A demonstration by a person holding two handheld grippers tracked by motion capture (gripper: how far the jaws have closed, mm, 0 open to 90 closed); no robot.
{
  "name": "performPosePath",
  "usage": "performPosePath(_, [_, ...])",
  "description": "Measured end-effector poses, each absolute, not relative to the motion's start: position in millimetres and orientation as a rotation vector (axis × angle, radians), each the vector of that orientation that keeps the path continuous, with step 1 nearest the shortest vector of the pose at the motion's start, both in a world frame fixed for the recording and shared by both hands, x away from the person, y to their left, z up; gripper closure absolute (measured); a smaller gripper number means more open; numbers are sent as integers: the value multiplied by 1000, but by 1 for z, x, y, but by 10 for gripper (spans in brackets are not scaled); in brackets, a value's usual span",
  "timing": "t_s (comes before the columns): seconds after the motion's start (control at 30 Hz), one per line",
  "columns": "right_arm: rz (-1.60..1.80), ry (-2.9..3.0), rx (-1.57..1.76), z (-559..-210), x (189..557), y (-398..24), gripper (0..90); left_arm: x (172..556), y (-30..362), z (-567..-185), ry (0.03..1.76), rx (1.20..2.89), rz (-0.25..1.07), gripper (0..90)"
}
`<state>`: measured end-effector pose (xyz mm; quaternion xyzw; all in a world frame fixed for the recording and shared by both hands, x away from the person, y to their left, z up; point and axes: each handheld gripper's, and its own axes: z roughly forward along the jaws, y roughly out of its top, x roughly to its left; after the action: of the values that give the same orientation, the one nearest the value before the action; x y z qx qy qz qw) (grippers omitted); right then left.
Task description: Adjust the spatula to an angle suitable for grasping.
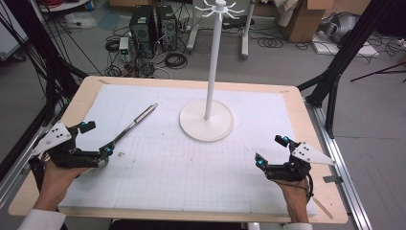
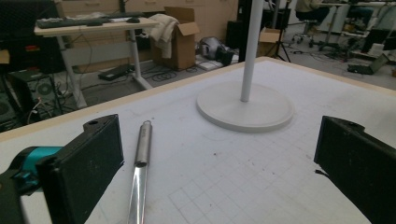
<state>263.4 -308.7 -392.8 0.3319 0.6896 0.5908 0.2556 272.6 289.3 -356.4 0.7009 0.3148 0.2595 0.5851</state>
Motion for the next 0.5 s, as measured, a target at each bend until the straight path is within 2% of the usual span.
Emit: performPosePath(0.5, [1619,1866,886,-392,262,-307,5,301,268,-306,741,1812,595,18])
